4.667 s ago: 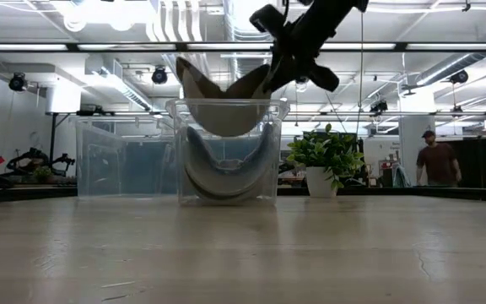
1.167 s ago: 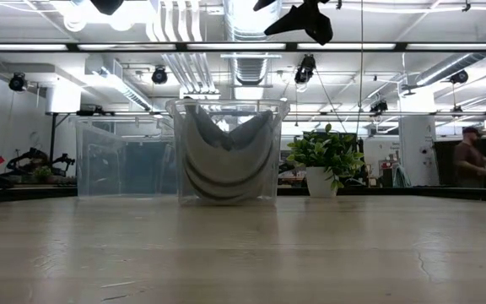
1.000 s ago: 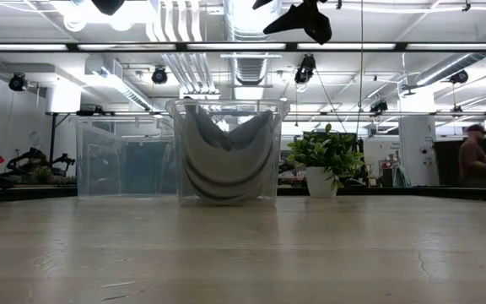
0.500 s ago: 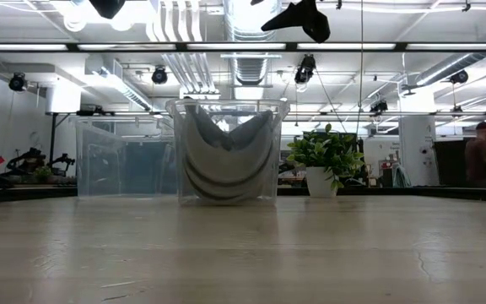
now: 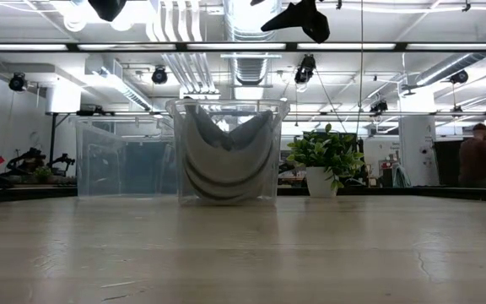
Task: Pick & Place hat
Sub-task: Put the right black cap into the left transparent bin
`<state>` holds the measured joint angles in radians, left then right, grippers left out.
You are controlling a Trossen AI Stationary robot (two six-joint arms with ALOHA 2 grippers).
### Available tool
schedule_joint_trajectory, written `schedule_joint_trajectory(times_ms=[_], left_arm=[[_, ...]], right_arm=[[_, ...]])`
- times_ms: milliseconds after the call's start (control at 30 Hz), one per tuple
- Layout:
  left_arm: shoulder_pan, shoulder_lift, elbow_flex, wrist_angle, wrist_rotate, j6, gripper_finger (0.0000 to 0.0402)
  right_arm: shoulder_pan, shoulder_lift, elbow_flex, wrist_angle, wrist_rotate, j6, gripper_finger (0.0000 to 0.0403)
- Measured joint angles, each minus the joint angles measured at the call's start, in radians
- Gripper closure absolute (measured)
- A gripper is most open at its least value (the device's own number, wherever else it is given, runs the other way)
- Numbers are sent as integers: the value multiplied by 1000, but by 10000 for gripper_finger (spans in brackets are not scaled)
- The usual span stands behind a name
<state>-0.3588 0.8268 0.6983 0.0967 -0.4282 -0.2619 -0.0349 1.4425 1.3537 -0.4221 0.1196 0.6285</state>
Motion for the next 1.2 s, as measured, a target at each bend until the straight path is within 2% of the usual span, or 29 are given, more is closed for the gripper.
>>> schedule_joint_trajectory(times_ms=[1200], left_arm=[[0, 1, 0, -1, -17, 27, 257]], right_arm=[[6, 0, 0, 0, -23, -39, 197]])
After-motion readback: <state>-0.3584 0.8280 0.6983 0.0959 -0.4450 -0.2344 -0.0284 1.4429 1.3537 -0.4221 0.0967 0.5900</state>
